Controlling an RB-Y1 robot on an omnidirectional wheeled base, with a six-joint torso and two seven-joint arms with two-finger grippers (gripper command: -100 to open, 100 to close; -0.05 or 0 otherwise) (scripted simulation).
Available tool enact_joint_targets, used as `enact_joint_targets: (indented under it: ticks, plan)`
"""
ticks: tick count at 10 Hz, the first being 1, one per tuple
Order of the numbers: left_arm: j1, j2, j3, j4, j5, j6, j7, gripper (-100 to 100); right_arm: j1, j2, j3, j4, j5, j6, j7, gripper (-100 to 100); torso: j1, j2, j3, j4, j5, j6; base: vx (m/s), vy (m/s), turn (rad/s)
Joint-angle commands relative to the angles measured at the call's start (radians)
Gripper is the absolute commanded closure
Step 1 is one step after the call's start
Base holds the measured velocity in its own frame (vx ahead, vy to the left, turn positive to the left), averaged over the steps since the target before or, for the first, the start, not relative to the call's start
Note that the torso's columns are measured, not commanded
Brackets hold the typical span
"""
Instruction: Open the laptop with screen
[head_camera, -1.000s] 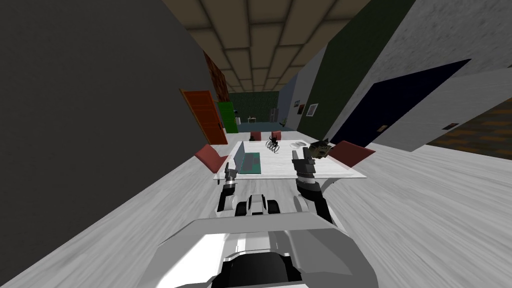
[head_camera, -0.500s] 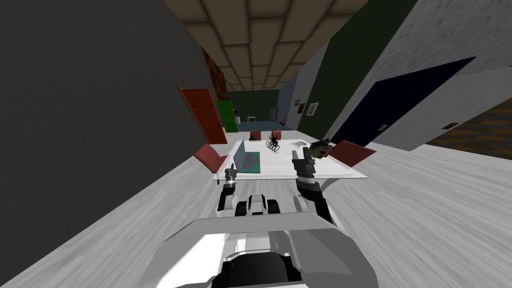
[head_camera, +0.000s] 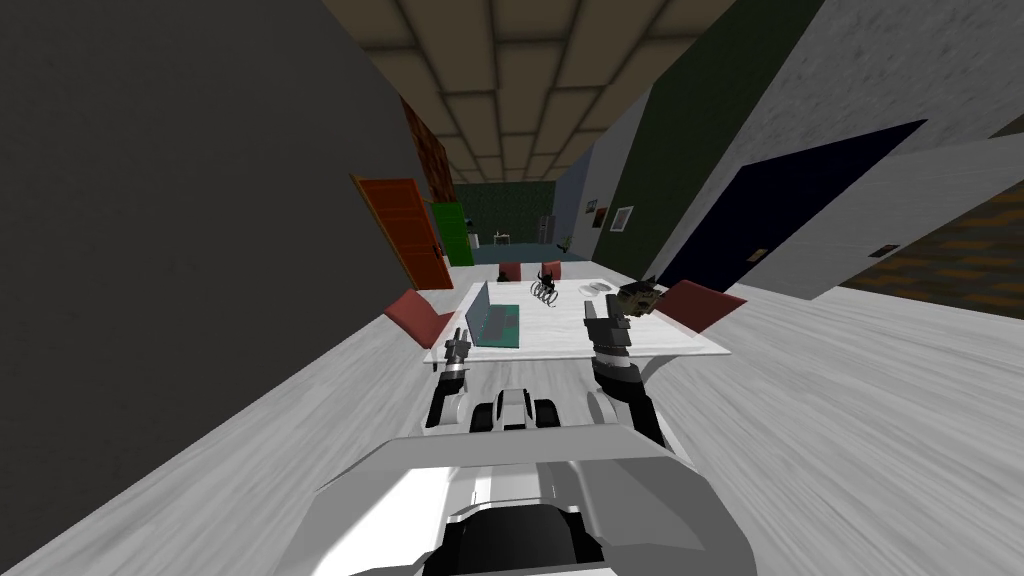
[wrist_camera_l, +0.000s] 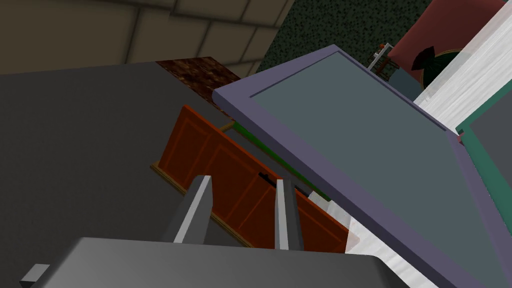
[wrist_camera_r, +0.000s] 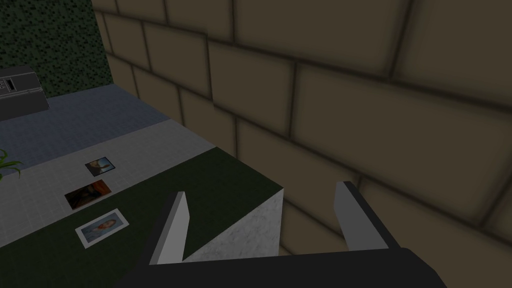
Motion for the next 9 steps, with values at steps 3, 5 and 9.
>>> enact_joint_targets:
  ticks: [3,5,9]
  plan:
    - [0.022,-0.001,-0.025,0.056,-0.009,-0.081,0.023,-100,0.000,0.000,0.000,0.000,0.000,0.000,0.000,0,0.000,0.002,0.001,0.001,0.000,0.000,0.052,0.038,-0.070]
    - [0.032,0.005,-0.035,0.082,-0.013,-0.113,0.032,-100,0.000,0.000,0.000,0.000,0.000,0.000,0.000,0,-0.001,0.001,0.001,0.000,0.000,0.000,0.054,0.026,-0.060]
    - [0.041,-0.043,-0.043,0.106,-0.018,-0.133,0.038,-100,0.000,0.000,0.000,0.000,0.000,0.000,0.000,0,-0.001,0.002,0.001,0.000,0.000,0.000,0.044,0.025,-0.042]
